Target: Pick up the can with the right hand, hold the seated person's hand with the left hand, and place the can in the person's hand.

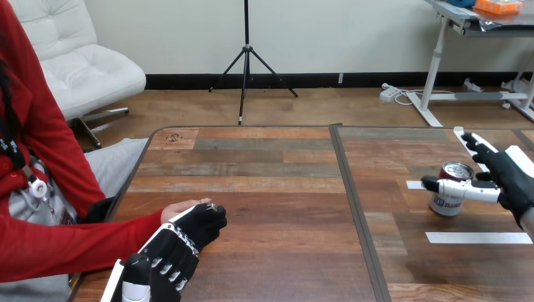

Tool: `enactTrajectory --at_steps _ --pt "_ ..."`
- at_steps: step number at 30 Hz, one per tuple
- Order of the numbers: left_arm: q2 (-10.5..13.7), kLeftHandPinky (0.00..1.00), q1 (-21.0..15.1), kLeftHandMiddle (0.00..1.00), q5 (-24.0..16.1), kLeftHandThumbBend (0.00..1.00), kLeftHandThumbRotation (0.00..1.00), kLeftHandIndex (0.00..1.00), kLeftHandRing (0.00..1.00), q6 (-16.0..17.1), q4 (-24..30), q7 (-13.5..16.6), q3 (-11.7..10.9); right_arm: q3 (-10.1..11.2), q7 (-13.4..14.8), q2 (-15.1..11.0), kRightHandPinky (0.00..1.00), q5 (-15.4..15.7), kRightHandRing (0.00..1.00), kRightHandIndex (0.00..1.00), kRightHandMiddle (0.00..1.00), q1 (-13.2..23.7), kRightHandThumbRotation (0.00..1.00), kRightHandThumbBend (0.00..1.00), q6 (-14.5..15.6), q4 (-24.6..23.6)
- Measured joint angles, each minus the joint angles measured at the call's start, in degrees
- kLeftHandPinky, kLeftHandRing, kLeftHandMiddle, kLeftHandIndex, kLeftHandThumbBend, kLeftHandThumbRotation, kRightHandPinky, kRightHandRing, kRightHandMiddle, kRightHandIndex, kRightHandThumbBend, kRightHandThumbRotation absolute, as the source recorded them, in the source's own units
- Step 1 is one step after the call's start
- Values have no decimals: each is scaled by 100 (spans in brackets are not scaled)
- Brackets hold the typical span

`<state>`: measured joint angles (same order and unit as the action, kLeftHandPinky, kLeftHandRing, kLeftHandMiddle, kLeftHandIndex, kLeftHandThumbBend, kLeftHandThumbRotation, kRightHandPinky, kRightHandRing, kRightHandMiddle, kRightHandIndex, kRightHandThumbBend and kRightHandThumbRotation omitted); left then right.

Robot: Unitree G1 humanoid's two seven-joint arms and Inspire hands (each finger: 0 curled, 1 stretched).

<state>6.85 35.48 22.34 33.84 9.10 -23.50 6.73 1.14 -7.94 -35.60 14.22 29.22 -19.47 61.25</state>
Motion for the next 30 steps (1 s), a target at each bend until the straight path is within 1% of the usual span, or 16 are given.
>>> enactTrajectory --at_steps 6,8,17,26,30 --pt "0 87 0 80 1 76 100 74 84 18 -3 -3 0 -73 1 0 87 51 95 97 97 38 43 100 8 57" --pt "0 87 0 80 0 76 100 74 83 25 -4 -3 0 -96 3 1 85 64 94 96 96 51 42 100 12 73" --pt "0 85 -3 81 3 76 100 74 84 83 -17 -10 -5 -101 9 9 84 62 93 95 96 103 37 100 13 194" --pt "0 84 -3 80 2 77 100 74 83 83 -17 -11 -7 -101 116 18 85 65 94 95 95 124 37 100 28 321" --pt "1 84 -3 80 2 77 100 74 83 83 -17 -13 -8 -112 176 24 86 74 94 95 95 128 37 100 95 336"
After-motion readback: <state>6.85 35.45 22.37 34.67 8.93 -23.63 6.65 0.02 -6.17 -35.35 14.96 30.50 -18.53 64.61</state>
